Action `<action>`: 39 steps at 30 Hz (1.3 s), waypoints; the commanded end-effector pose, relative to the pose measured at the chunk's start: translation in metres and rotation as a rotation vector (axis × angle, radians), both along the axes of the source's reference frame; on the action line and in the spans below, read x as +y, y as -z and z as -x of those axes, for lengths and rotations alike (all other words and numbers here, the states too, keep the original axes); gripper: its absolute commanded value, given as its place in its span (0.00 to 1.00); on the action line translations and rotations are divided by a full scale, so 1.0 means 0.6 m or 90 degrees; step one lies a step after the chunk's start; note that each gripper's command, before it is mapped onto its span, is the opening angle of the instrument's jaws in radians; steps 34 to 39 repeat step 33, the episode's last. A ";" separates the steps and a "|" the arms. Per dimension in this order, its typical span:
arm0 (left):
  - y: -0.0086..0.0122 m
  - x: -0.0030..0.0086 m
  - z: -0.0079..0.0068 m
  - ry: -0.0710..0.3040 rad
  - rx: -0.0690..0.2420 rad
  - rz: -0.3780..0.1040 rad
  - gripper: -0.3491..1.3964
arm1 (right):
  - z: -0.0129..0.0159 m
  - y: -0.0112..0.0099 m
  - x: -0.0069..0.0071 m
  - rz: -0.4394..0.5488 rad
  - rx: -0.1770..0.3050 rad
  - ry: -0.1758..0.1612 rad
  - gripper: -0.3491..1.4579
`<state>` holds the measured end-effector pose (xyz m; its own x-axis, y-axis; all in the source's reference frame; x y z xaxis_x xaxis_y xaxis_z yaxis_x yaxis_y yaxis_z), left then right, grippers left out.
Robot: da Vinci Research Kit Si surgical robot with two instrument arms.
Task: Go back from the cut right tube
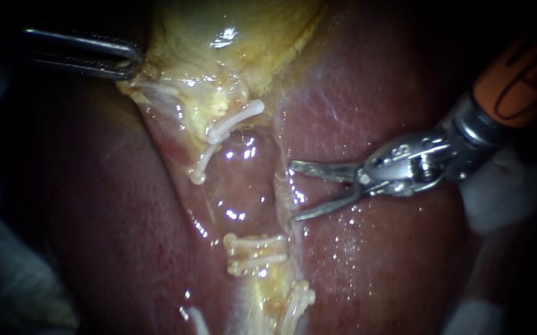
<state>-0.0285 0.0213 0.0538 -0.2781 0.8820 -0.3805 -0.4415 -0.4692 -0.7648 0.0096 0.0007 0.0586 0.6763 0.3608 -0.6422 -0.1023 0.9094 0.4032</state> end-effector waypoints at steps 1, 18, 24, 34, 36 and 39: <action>-0.0001 -0.0001 0.0000 0.000 0.000 0.000 0.00 | 0.0002 0.0006 0.0001 0.002 -0.014 0.004 0.96; -0.0088 -0.0023 0.0045 -0.006 0.002 0.014 0.00 | 0.0024 0.0019 0.0006 0.015 -0.049 0.008 0.98; -0.0105 -0.0023 0.0052 -0.010 0.004 0.014 0.00 | 0.0027 0.0020 0.0005 0.015 -0.048 0.008 0.98; -0.0091 -0.0016 0.0036 -0.014 0.001 0.011 0.00 | 0.0016 0.0011 0.0001 -0.008 -0.035 0.029 0.97; -0.0091 -0.0016 0.0036 -0.014 0.001 0.011 0.00 | 0.0016 0.0011 0.0001 -0.008 -0.035 0.029 0.97; -0.0091 -0.0016 0.0036 -0.014 0.001 0.011 0.00 | 0.0016 0.0011 0.0001 -0.008 -0.035 0.029 0.97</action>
